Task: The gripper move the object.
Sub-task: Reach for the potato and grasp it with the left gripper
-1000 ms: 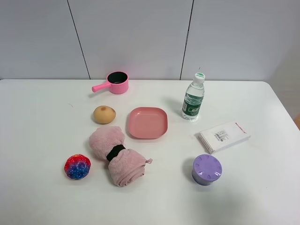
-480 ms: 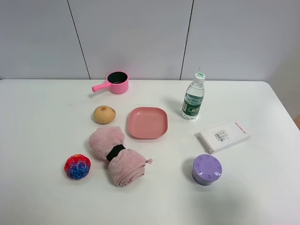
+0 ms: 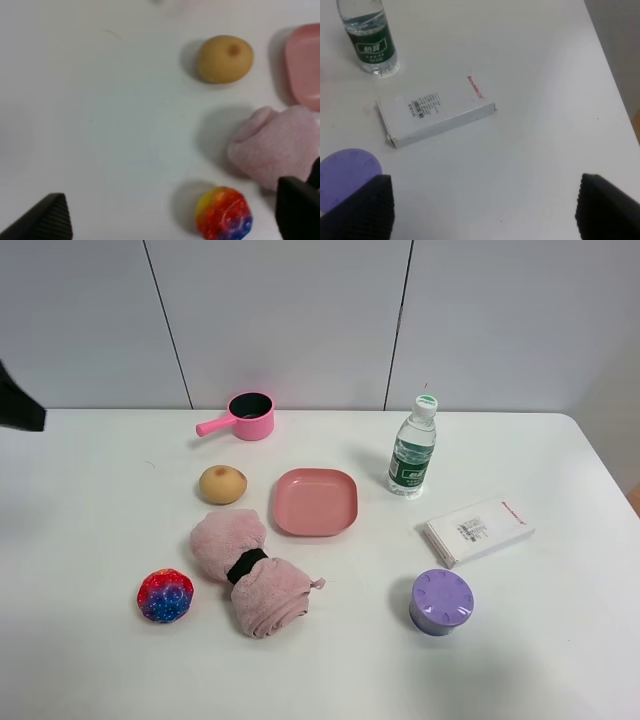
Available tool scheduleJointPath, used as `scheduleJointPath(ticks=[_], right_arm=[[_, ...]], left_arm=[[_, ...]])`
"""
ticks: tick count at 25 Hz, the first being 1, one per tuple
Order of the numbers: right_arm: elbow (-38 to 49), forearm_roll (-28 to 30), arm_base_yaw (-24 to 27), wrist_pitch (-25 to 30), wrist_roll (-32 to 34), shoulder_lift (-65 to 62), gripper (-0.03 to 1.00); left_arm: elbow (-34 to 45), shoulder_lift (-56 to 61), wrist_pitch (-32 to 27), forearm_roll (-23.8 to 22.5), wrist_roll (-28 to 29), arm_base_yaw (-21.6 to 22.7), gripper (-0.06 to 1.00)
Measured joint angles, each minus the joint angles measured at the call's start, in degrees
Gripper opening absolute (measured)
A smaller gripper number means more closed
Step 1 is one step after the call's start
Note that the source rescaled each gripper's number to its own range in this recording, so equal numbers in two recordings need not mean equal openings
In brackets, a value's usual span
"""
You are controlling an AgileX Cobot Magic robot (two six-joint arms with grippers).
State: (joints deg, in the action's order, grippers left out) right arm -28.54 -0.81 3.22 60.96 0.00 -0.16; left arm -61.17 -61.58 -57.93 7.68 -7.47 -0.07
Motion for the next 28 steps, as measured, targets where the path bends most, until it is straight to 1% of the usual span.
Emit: scheduleJointPath(ticks=[3, 6, 9, 12, 15, 19, 20, 22, 26, 28], right_arm=[[0.0, 0.0, 0.0, 0.0, 0.0, 0.0, 1.0], [0.0, 0.0, 0.0, 0.0, 0.0, 0.0, 1.0], [0.0, 0.0, 0.0, 0.0, 0.0, 0.0, 1.0], [0.0, 0.0, 0.0, 0.0, 0.0, 0.0, 1.0], [0.0, 0.0, 0.0, 0.0, 0.0, 0.0, 1.0], [0.0, 0.0, 0.0, 0.0, 0.0, 0.0, 1.0], [0.0, 0.0, 0.0, 0.0, 0.0, 0.0, 1.0], [0.0, 0.0, 0.0, 0.0, 0.0, 0.0, 1.0], [0.0, 0.0, 0.0, 0.0, 0.0, 0.0, 1.0], [0.0, 0.0, 0.0, 0.0, 0.0, 0.0, 1.0]], left_arm=[[-4.6, -9.7, 0.4, 4.4, -4.2, -0.6, 0.92], [-9.3, -17.9, 0.4, 5.1, -8.0, -2.8, 0.92], [-13.0, -24.3, 0.8, 4.9, -10.2, -5.0, 0.92], [-15.4, -29.0, 4.2, 4.6, -10.7, -6.6, 0.92], [-15.8, -32.0, 9.2, 4.6, -10.7, -8.6, 0.92], [-15.8, -34.9, 13.1, 4.7, -10.7, -12.2, 0.92], [-15.8, -36.4, 14.3, 4.4, -10.7, -13.9, 0.92], [-15.9, -38.1, 15.2, 2.8, -10.6, -15.7, 0.92], [-15.9, -42.2, 16.0, -2.0, -8.8, -18.2, 0.92], [-15.9, -44.0, 16.7, -3.7, -8.4, -18.6, 0.92]])
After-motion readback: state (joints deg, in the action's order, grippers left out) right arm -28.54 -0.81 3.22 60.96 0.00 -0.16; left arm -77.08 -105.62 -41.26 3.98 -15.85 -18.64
